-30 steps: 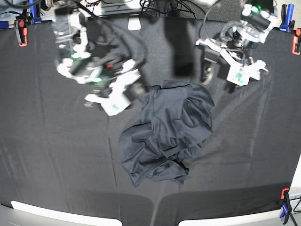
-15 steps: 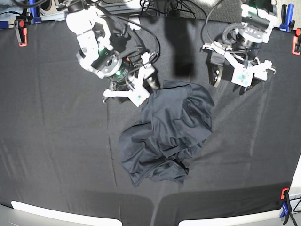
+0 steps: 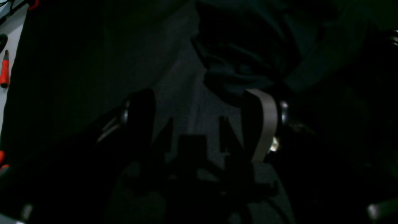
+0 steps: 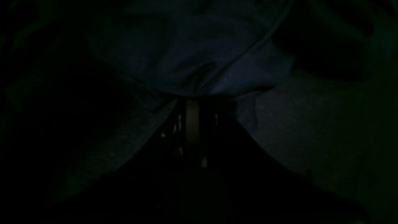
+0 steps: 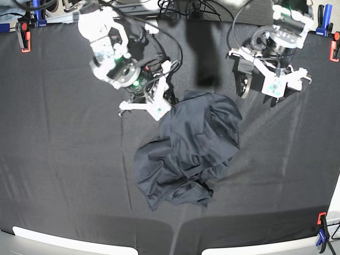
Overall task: Layout the t-shirt on the table in an organized manner, then fold the t-shirt properly
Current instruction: 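Drag the grasped shirt with the right gripper away from the left gripper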
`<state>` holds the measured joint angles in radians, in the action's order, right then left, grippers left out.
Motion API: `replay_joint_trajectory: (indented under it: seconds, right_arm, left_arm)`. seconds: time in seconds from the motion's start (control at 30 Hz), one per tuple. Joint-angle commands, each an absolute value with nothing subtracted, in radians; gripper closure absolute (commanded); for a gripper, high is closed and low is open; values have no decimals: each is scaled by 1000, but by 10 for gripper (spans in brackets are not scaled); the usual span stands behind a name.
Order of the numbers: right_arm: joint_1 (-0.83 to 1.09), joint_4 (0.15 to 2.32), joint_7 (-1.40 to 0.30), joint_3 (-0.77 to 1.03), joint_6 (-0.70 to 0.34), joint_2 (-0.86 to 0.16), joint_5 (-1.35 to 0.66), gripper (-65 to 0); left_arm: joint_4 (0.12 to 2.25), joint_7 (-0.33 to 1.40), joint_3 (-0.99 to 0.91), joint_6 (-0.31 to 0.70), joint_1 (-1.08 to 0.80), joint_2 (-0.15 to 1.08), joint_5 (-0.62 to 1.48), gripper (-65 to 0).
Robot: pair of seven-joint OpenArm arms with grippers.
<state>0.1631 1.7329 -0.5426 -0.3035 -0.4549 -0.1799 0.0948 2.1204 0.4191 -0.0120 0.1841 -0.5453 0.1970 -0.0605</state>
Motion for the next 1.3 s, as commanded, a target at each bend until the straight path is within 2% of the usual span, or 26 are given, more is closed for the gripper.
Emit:
replay_joint_trajectory:
  seconds: [0.0,0.17,0.37,0.7,0.87,1.1,1.27]
  right_arm:
    - [149,1774,-542,-300,-442,-180,109,0]
    - [167,1888,-627,-223,-418,-183,241,0]
    - [169,1968,-681,56,-419,-228,126,0]
    - [169,1968,-712,562,-423,-483,-20,0]
    - [169,1968,-761,768,-422,-607,-149,0]
    - [169,1967,-839,888,-426,-637,-195,0]
    - [169,1967,-904,890,-426,-637,-189,0]
  left_arm:
    - [2140,396,-12,176,-546,200,-60,-406]
    - [2140,395,-12,176,-546,200,-60,-406]
    - [2140,396,-12,175,-546,200,-60,-406]
    - [2140,395,-12,176,-546,200,-51,-406]
    - [2140,396,-12,179,-546,200,73,-406]
    - [2140,406,-12,279,-543,200,274,-406]
    - [2140,505,-12,292,-509,200,402,-406]
